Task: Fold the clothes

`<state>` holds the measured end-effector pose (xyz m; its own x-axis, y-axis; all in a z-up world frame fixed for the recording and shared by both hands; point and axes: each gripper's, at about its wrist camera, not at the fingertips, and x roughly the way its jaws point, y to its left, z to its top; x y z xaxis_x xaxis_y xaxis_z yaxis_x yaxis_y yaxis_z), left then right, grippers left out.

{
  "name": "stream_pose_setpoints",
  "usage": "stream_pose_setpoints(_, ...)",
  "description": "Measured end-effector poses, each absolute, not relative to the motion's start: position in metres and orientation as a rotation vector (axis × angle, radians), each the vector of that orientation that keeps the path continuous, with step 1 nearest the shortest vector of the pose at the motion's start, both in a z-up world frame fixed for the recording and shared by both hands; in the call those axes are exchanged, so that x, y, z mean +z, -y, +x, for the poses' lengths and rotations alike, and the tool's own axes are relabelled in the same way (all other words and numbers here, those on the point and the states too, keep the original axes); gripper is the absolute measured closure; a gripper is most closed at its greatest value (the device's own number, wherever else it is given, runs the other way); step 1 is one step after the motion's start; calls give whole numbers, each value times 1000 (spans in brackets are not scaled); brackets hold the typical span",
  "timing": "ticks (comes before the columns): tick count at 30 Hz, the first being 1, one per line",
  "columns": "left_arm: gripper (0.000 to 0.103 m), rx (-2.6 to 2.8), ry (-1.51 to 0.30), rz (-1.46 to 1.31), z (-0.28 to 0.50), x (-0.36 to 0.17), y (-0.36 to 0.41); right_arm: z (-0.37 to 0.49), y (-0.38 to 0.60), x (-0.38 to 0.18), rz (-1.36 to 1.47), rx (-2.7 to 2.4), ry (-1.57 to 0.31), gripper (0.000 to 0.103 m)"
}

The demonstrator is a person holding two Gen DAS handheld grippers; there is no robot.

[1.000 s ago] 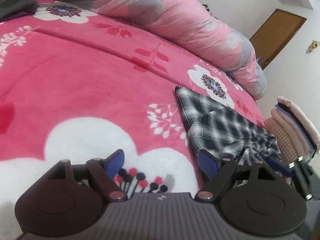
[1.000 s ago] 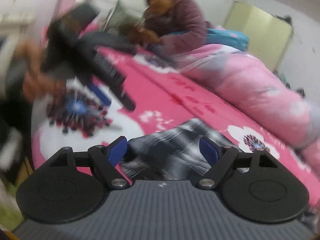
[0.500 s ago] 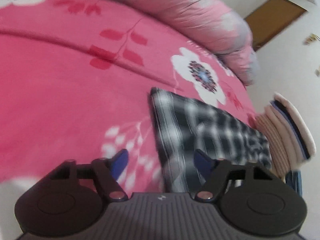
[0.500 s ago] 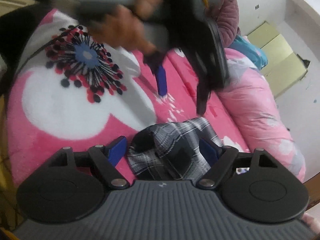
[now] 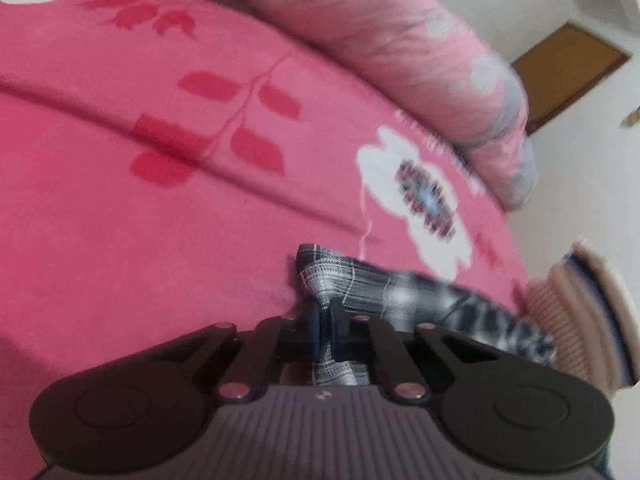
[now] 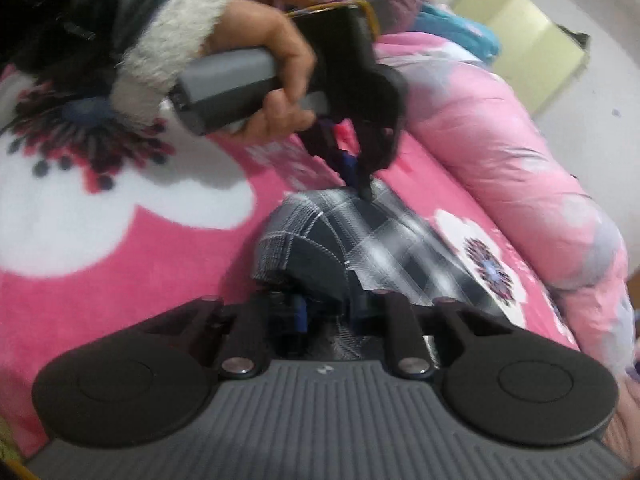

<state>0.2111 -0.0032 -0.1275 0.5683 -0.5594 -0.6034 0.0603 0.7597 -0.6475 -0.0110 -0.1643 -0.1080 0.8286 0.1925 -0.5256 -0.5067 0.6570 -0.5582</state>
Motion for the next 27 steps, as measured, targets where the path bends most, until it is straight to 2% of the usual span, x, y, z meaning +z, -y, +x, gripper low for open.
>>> stream_pose_setpoints(4, 99, -435, -843, -734, 208, -116, -25, -23, 155, -96, -740, 420, -464, 93)
stream_pose_setpoints(10, 102, -414, -773, -720, 193, -88, -92, -31, 112, -76, -695, 520, -476, 94)
stream_pose_setpoints(14, 102, -342, -739, -667, 190, -73, -142, -39, 61, -65, -638, 654, -414, 94)
stream_pose_setpoints(18, 101, -280, -820, -615, 198, -95, -156, -23, 23, -90, -628, 699, -437, 94)
stream_pose_setpoints(20, 97, -228, -878, -609, 204, -116, -160, -14, 16, -116, -678, 703, -520, 88)
stream_pose_setpoints(21, 99, -223, -877, -636, 203, -123, -165, -19, 17, -117, -685, 698, -500, 87)
stream_pose_setpoints(22, 97, -225, -871, -673, 202, -127, -170, -26, 19, -116, -691, 693, -473, 82)
stream_pose_setpoints(23, 87, -228, -858, -711, 200, -126, -175, -32, 25, -111, -682, 705, -455, 73)
stream_pose_setpoints(24, 70, -219, -837, -718, 196, -121, -176, -37, 31, -106, -671, 722, -440, 67)
stream_pose_setpoints(25, 61, -203, -805, -704, 191, -113, -177, -40, 41, -100, -632, 736, -441, 53)
stream_pose_setpoints(26, 50, -194, -777, -679, 184, -104, -176, -44, 52, -95, -587, 749, -445, 48)
stream_pose_setpoints(27, 50, -193, -752, -642, 176, -94, -173, -47, 64, -90, -541, 762, -449, 48)
